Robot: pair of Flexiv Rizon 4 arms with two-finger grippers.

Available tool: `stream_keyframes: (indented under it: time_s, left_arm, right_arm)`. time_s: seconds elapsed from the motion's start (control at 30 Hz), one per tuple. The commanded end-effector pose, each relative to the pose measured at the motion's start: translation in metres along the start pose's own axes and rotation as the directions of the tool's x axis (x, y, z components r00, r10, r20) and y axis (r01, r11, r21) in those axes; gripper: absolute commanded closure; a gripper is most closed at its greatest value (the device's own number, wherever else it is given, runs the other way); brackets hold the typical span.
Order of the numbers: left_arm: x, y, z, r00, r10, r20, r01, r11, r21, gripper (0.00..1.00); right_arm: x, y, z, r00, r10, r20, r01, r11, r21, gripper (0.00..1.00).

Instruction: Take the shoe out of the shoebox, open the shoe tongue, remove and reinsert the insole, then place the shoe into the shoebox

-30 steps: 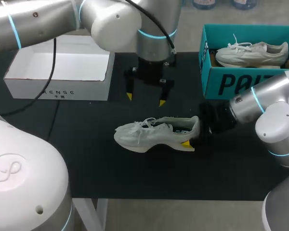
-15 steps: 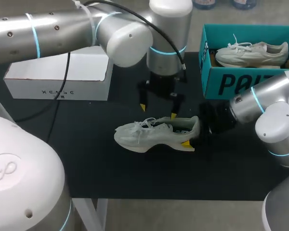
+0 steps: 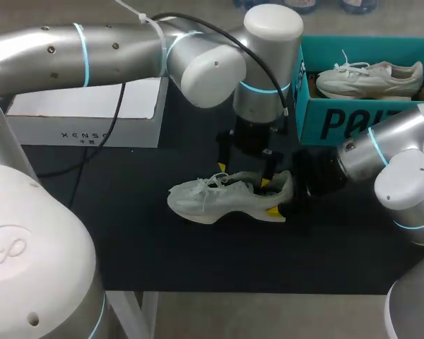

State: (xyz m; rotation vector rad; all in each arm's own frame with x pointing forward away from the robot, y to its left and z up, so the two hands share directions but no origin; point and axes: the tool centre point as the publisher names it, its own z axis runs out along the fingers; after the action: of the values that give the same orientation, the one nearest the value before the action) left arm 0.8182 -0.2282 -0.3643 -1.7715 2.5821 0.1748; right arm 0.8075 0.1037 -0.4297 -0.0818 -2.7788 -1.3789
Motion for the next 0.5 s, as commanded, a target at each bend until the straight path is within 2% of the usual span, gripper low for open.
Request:
stream_keyframes:
  time_s: [0.03, 0.27, 0.5]
  left_arm:
    - [0.001, -0.001, 0.005, 1.0, -0.008, 0.008, 0.008, 1.0, -0.021, 0.0]
    - [-0.008, 0.011, 0.007, 0.998, -0.029, 0.062, 0.032, 0.998, -0.053, 0.0]
    - [-0.03, 0.032, 0.001, 0.989, -0.123, 0.08, 0.127, 0.991, -0.043, 0.0]
  right_arm:
    - [-0.001, -0.003, 0.008, 1.0, 0.001, 0.001, -0.001, 1.0, 0.001, 1.0]
    - [-0.001, -0.003, 0.008, 1.0, 0.001, 0.001, -0.001, 1.0, 0.001, 1.0]
    - [-0.001, -0.003, 0.008, 1.0, 0.001, 0.001, -0.001, 1.0, 0.001, 1.0]
